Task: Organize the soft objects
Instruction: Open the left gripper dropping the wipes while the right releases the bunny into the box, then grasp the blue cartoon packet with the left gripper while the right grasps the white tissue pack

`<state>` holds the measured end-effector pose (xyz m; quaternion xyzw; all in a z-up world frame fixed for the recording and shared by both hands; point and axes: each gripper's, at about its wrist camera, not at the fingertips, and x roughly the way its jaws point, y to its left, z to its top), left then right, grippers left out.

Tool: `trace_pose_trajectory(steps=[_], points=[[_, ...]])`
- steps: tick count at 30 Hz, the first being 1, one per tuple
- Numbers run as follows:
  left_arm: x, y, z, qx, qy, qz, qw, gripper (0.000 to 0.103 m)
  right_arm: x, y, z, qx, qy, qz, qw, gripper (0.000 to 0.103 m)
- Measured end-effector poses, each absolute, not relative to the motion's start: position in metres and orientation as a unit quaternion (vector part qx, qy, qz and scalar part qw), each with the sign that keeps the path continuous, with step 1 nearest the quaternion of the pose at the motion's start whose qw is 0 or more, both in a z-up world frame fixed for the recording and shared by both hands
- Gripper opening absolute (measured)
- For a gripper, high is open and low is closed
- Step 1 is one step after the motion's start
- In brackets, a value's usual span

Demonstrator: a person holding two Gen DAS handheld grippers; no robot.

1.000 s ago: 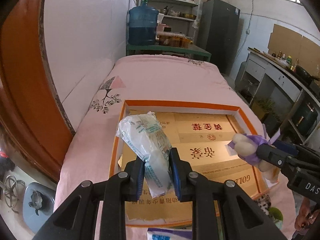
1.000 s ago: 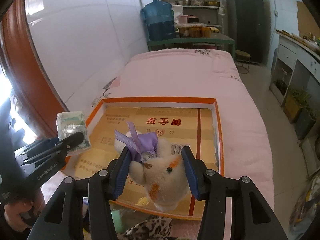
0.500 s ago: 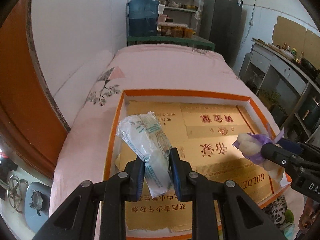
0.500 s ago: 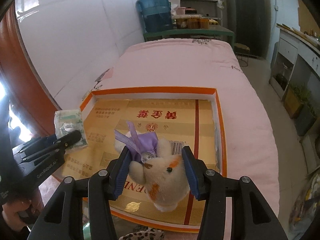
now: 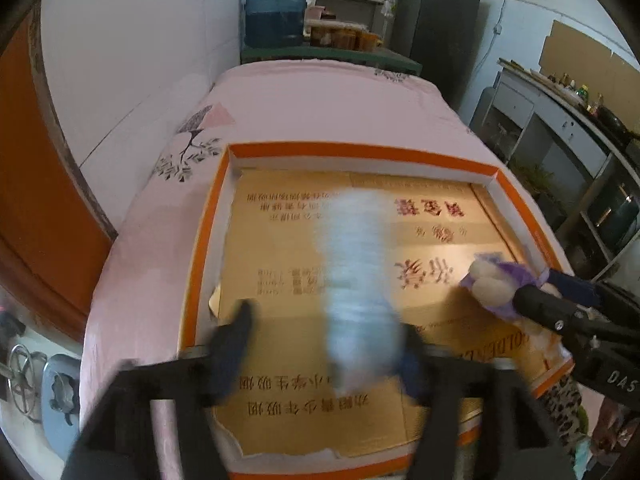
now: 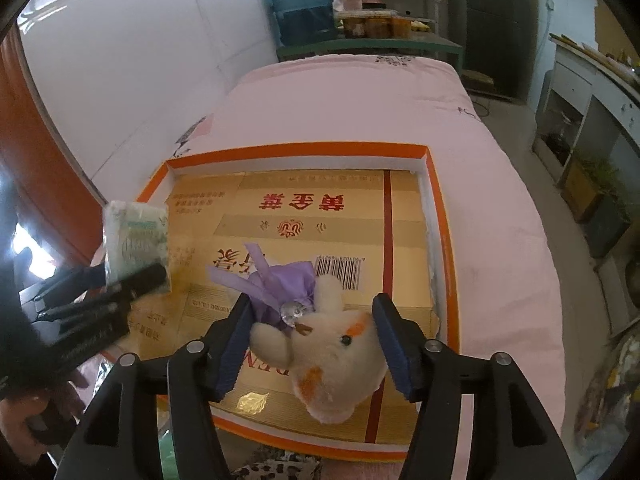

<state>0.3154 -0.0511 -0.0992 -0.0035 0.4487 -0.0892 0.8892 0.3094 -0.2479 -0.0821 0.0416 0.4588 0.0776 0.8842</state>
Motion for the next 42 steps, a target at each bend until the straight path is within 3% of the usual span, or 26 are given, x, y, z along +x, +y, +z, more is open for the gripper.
trace_pose_trajectory(steps=[15,23,42], points=[[0.271,-0.050,-0.061,0.035,0.365,-0.110,0.924,0.077,0.279,-0.236,-0.052,0.023,0.414,0.069,0.908,0.065],[0.237,-0.035,-0.037,-0.009,0.323,-0.118,0.939,0.077,0.246,-0.229,-0.033,0.019,0.388,0.067,0.919,0.065],[0.133,-0.019,0.002,-0.002,0.251,-0.133,0.959,0.077,0.143,-0.205,0.008,-0.001,0.346,0.078,0.935,0.065]])
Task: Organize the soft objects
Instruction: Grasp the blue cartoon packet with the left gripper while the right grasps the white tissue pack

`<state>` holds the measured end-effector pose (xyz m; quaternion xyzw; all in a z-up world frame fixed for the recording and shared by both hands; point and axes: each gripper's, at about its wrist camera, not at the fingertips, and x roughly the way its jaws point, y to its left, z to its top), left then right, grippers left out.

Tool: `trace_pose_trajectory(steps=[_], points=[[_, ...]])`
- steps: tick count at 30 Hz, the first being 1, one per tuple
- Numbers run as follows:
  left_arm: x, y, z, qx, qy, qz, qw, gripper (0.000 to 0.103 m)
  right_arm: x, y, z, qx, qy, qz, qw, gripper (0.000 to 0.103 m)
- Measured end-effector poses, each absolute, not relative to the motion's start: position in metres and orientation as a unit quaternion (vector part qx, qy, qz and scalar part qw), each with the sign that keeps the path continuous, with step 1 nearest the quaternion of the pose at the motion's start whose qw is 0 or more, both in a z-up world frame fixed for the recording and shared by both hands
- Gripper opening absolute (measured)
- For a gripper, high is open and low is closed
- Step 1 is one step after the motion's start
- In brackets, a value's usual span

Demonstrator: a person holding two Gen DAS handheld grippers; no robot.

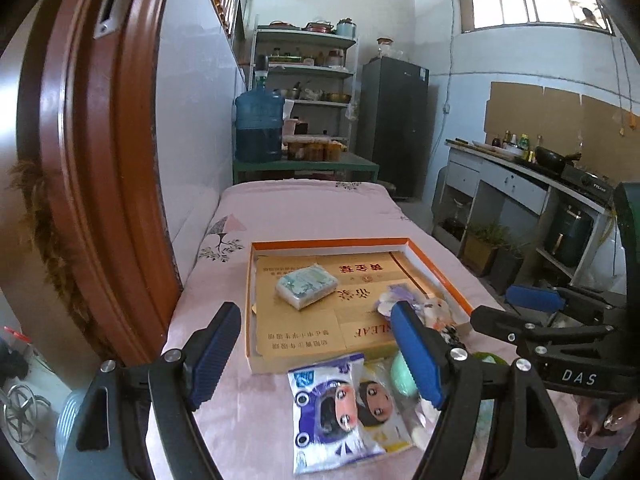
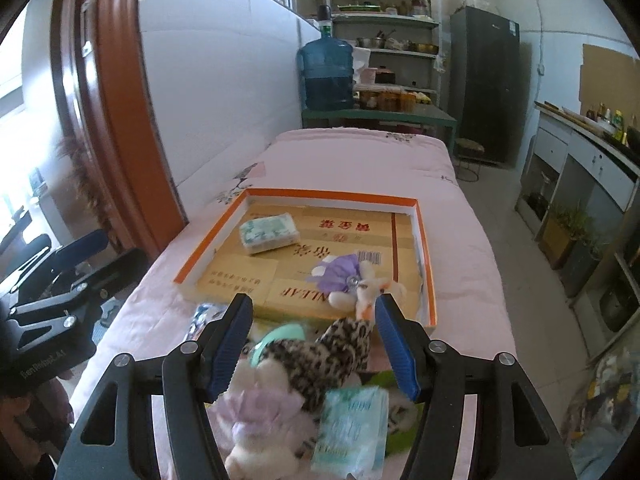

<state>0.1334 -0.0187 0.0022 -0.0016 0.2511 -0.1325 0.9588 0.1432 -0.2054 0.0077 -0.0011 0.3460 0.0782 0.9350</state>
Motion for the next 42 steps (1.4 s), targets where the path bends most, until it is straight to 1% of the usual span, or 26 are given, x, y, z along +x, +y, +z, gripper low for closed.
trace_pose_trajectory(steps=[13,21,26,30,33,42], points=[[0.083,0.000,0.015,-0.003,0.233,-0.122,0.965,0.077,0.079,-0.214,0.016,0.017,0.325,0.068,0.943,0.065],[0.074,0.005,-0.011,-0.010,0.264,-0.121,0.957,0.077,0.051,-0.223,0.000,0.032,0.335,0.056,0.940,0.065],[0.083,-0.011,-0.030,0.008,0.291,-0.133,0.948,0.077,0.047,-0.230,-0.016,0.051,0.352,0.047,0.933,0.065],[0.101,-0.038,-0.044,0.050,0.302,-0.133,0.943,0.077,0.050,-0.235,-0.027,0.055,0.365,0.040,0.929,0.065],[0.114,-0.050,-0.054,0.062,0.312,-0.128,0.940,0.077,0.053,-0.237,-0.034,0.051,0.372,0.038,0.926,0.065],[0.139,-0.063,-0.079,0.089,0.339,-0.114,0.930,0.077,0.083,-0.243,-0.061,0.055,0.400,0.030,0.914,0.066]])
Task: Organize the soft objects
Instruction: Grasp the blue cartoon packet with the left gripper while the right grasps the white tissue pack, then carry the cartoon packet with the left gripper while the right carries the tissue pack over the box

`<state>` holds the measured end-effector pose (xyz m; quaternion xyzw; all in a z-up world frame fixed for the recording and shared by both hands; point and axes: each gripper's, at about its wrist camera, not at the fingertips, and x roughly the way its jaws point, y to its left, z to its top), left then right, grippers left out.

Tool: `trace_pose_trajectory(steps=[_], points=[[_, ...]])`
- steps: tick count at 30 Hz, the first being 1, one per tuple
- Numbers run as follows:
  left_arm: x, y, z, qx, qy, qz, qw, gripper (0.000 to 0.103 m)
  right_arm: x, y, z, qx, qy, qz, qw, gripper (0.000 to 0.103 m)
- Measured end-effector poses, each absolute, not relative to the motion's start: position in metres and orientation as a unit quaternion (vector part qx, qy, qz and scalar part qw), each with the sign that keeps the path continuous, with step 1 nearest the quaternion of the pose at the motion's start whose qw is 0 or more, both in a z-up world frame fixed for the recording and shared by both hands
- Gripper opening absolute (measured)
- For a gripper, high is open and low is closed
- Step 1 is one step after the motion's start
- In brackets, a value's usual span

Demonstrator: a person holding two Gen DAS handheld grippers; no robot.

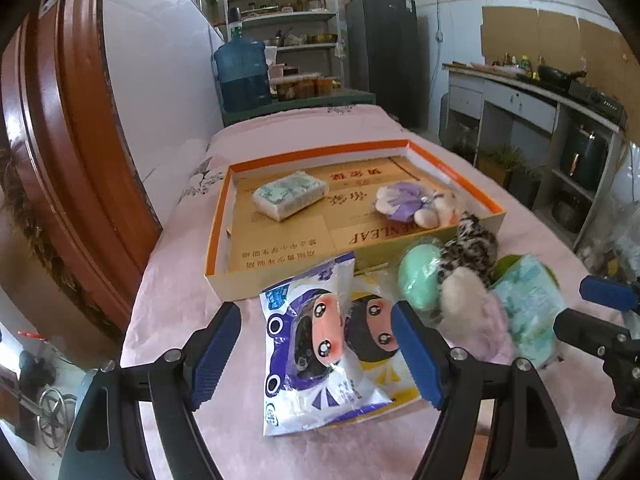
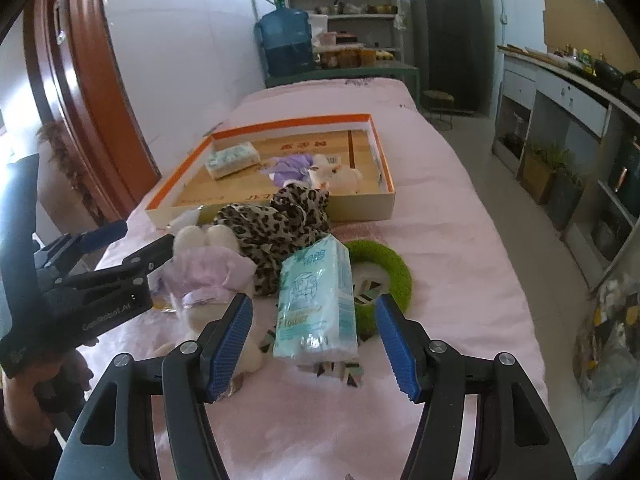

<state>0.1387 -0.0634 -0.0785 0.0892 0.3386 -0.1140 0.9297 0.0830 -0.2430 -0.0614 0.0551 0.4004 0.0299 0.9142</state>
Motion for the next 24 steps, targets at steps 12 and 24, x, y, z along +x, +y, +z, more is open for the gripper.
trace_pose_trajectory(steps=[12,24], points=[[0.162,-0.048,-0.111,0.038,0.398,-0.128,0.908,0.059,0.109,-0.242,-0.093,0.059,0.430,0.044,0.900,0.033],[0.154,-0.025,-0.102,-0.029,0.375,-0.154,0.913,0.026,0.100,-0.242,-0.085,0.074,0.416,0.056,0.905,0.026]])
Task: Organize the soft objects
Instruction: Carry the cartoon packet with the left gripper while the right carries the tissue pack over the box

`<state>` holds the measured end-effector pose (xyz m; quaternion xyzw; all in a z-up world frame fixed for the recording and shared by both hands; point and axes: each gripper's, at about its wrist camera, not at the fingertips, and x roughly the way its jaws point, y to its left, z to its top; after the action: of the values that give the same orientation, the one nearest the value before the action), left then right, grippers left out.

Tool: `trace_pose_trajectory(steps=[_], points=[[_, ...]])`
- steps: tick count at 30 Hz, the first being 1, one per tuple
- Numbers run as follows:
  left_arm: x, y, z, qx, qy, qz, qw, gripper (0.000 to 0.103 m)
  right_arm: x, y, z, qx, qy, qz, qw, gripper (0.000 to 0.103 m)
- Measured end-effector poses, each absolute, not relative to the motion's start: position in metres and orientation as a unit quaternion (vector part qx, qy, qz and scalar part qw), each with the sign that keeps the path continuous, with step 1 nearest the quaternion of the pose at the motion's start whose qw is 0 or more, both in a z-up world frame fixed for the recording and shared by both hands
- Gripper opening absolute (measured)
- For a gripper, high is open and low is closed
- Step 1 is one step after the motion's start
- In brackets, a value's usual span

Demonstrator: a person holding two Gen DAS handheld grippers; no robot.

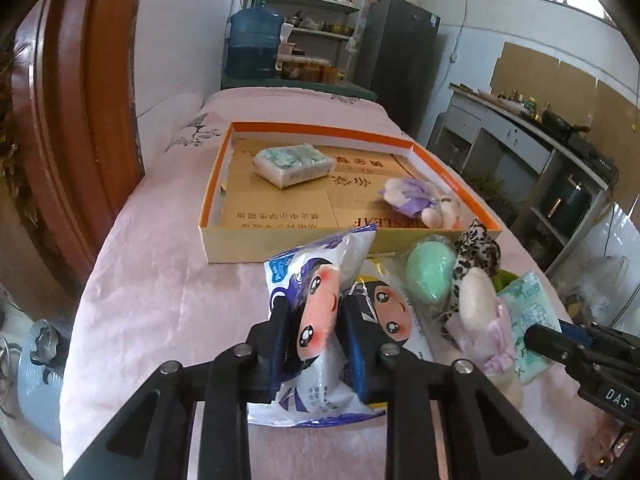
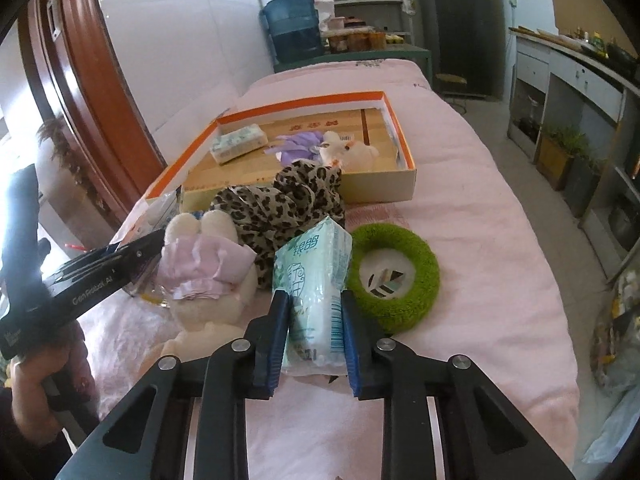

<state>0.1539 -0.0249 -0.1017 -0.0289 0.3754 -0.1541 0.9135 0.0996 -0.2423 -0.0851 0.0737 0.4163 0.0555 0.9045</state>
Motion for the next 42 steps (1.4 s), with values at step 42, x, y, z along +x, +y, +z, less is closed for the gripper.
trace_pose_trajectory(steps=[42], points=[[0.178,-0.029,-0.016,-0.028,0.331,-0.139,0.933,0.024,0.168,-0.234,0.009,0.056,0.354,0.080,0.930,0.026]])
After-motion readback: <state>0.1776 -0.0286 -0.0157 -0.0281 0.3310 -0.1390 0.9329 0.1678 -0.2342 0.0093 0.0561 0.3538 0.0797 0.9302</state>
